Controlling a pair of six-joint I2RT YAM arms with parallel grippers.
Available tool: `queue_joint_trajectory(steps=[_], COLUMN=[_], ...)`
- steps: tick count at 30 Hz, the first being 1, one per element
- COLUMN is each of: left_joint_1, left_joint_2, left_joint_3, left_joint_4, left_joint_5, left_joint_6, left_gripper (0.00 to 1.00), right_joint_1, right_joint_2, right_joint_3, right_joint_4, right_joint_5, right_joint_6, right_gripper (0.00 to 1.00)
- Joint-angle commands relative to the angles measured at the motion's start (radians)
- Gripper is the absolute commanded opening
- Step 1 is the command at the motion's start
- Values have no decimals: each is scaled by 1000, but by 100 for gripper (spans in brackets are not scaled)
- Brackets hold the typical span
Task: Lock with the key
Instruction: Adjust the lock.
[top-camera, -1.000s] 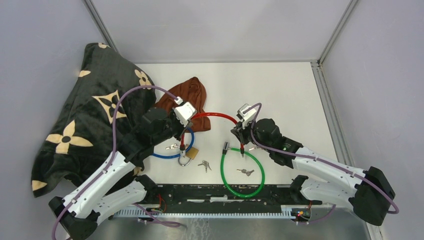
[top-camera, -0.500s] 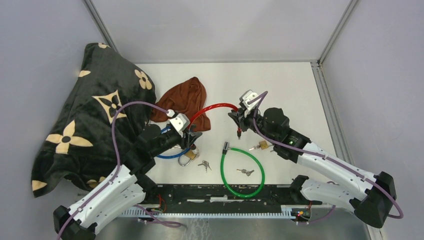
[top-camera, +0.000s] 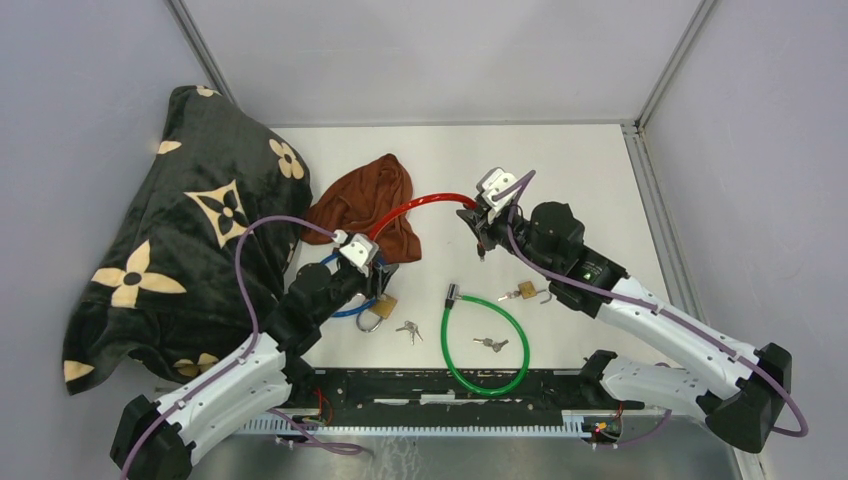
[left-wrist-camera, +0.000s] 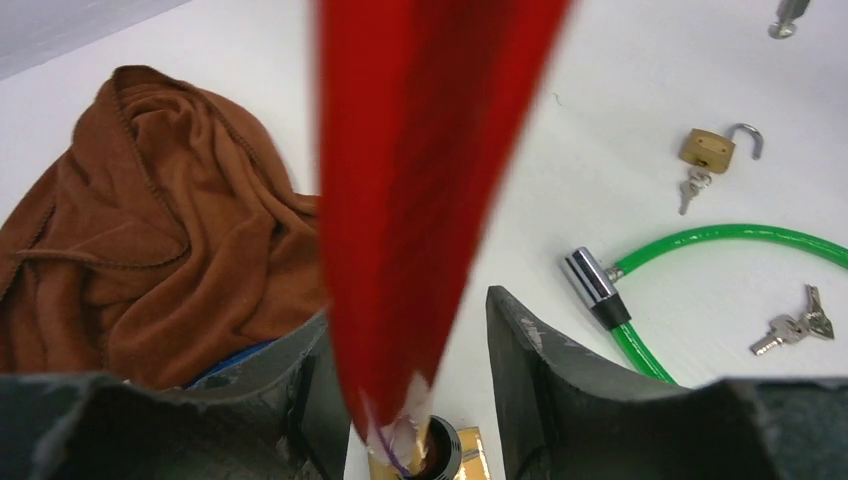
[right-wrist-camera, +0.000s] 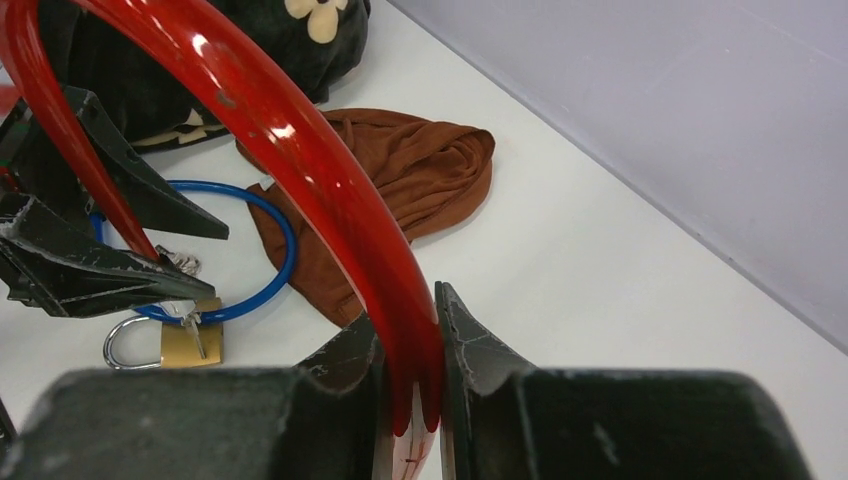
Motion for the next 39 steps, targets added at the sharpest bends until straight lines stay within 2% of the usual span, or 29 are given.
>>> queue_joint_trajectory(steps=[1, 5, 14, 22, 23, 24, 26, 28, 31, 34, 36, 39], left_joint_1=[0, -1, -1, -1, -2, -2, -3, -1, 7, 46, 70, 126], left_joint_2=[-26, -56, -97, -16, -3, 15, 33, 33, -12, -45, -85, -164], left_joint_3=[-4, 2, -2, 18, 22, 29, 40, 56, 87, 151, 180, 188], left_joint_4=[70, 16, -90, -72, -68, -63, -52, -29, 130, 242, 261, 334], left_joint_5=[-117, -132, -198, -149, -145, -133, -101, -76, 133, 351, 406, 458], left_joint_6=[-65, -68, -89, -69, -75, -84, -109, -198, -346, -407, -406, -442], left_gripper=[56, 62, 64, 57, 51, 38, 5, 2, 2, 2, 2, 2], right_joint_1=[-3, -5, -8, -8, -8, -8, -8, -9, -9, -9, -7, 0], right_joint_2=[-4, -1, 3, -3, -3, -4, -5, -9, -32, -37, -19, 7], right_joint_3=[68, 76, 93, 105, 107, 108, 112, 115, 103, 87, 88, 65], right_joint_4=[59, 50, 43, 41, 41, 39, 36, 45, 131, 299, 460, 689], right_joint_5=[27, 47, 52, 37, 37, 34, 32, 25, -41, -217, -357, -438], right_joint_6=[-20, -32, -41, -40, -39, -38, -35, -27, 0, 93, 212, 346], right_gripper=[0, 0, 0, 0, 0, 0, 0, 0, 0, 0, 0, 0])
